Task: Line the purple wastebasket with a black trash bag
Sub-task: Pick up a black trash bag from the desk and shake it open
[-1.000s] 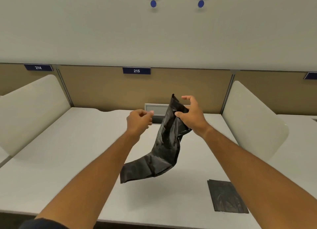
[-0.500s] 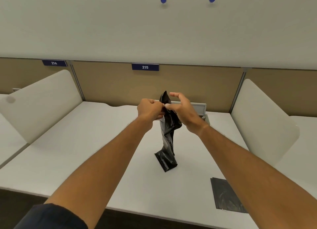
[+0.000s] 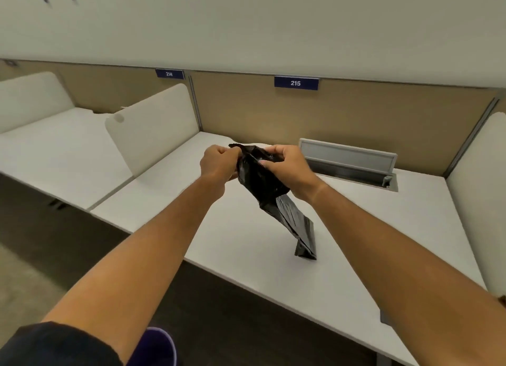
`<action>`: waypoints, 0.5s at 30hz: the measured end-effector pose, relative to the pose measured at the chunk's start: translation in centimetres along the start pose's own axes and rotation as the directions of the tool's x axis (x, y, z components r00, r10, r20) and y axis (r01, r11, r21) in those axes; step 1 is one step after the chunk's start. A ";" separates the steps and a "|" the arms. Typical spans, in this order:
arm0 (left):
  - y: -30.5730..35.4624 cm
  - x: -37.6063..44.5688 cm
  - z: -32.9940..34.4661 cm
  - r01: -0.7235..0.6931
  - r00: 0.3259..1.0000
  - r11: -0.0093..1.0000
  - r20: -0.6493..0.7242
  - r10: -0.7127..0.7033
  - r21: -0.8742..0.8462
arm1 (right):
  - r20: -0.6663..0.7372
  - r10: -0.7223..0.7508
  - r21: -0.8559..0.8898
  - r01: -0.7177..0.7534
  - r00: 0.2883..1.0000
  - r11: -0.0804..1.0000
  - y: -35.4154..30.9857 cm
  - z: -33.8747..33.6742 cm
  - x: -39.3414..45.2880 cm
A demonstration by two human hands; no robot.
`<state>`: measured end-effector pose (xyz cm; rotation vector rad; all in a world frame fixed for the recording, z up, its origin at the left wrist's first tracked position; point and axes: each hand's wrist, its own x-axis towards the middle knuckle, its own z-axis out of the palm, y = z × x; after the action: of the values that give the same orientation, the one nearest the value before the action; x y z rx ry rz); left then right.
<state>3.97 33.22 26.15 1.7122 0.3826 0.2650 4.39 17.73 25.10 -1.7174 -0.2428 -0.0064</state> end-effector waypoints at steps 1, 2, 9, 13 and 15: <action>-0.5 -0.2 -1.0 0.025 1.000 1.000 0.003 -0.025 0.010 | 0.031 -0.006 -0.025 0.007 0.999 1.000 0.1 1.6 -0.2; -1.0 -0.4 -2.1 0.043 0.999 0.998 0.005 -0.043 0.034 | 0.058 -0.012 -0.049 0.015 0.998 0.999 0.1 3.1 -0.4; -4.7 -0.9 -11.6 0.012 0.991 0.993 -0.137 0.004 0.114 | 0.153 0.040 -0.051 -0.033 0.987 0.998 0.3 12.4 -1.1; -8.2 -1.0 -19.4 -0.011 0.978 0.973 -0.202 0.059 0.229 | 0.211 0.138 -0.100 -0.119 0.968 0.988 0.6 18.6 -2.4; -10.6 -1.6 -24.0 -0.034 0.972 0.924 -0.202 0.119 0.380 | 0.238 0.170 -0.164 -0.133 0.956 0.978 1.1 22.2 -3.7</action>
<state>-7.80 55.90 19.98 2.0849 0.5585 0.4674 -2.06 38.70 19.84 -1.8793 -0.3027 0.3156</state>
